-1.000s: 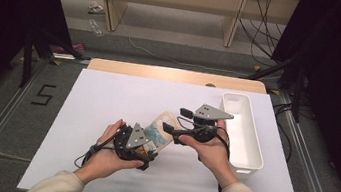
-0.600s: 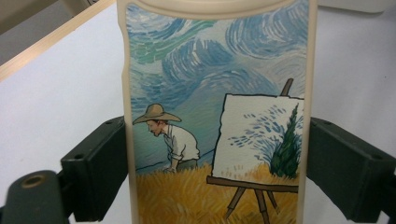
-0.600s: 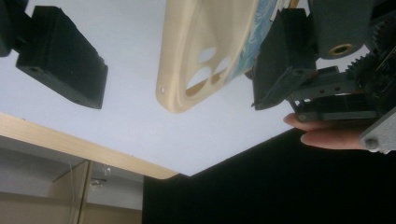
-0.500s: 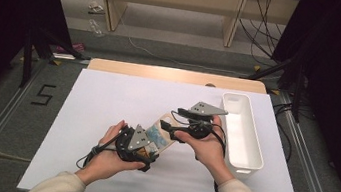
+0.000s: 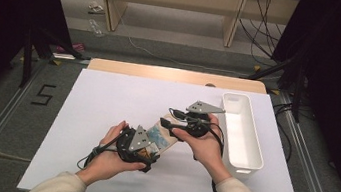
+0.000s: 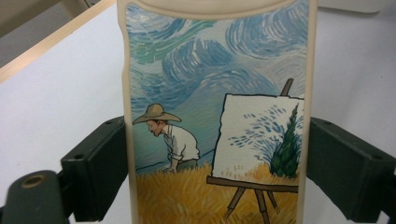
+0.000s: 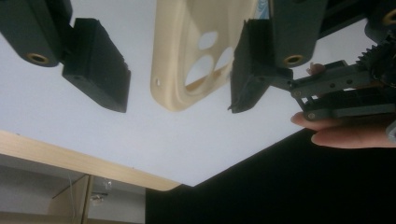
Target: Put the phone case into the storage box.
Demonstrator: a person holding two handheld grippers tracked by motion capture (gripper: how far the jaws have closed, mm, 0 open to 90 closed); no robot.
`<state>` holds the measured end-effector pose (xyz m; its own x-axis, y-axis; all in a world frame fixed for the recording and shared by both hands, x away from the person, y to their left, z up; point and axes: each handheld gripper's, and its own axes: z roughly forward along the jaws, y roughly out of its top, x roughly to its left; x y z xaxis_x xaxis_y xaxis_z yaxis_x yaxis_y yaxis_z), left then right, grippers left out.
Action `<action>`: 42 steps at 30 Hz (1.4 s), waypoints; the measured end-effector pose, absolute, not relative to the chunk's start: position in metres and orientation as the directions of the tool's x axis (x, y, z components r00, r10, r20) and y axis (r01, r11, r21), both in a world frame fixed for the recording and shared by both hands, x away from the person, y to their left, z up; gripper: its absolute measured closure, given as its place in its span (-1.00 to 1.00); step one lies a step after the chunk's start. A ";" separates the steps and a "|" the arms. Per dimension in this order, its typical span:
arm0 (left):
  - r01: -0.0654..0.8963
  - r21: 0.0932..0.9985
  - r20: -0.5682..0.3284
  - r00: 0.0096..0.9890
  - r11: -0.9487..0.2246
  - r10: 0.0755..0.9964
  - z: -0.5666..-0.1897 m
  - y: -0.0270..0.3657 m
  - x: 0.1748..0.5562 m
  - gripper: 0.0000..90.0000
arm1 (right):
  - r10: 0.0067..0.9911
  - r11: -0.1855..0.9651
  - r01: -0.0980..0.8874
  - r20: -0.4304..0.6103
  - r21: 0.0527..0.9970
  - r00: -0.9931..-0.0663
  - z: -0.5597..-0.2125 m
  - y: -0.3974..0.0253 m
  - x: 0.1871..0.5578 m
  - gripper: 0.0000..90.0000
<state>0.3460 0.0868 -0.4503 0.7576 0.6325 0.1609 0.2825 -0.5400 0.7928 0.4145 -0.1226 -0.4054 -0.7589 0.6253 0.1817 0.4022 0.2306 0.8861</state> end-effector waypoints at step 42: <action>0.244 0.786 0.190 0.778 -0.568 0.598 -0.449 0.091 0.347 -0.67 | 0.538 0.187 0.353 0.205 0.917 -0.818 -0.380 -0.118 0.400 0.77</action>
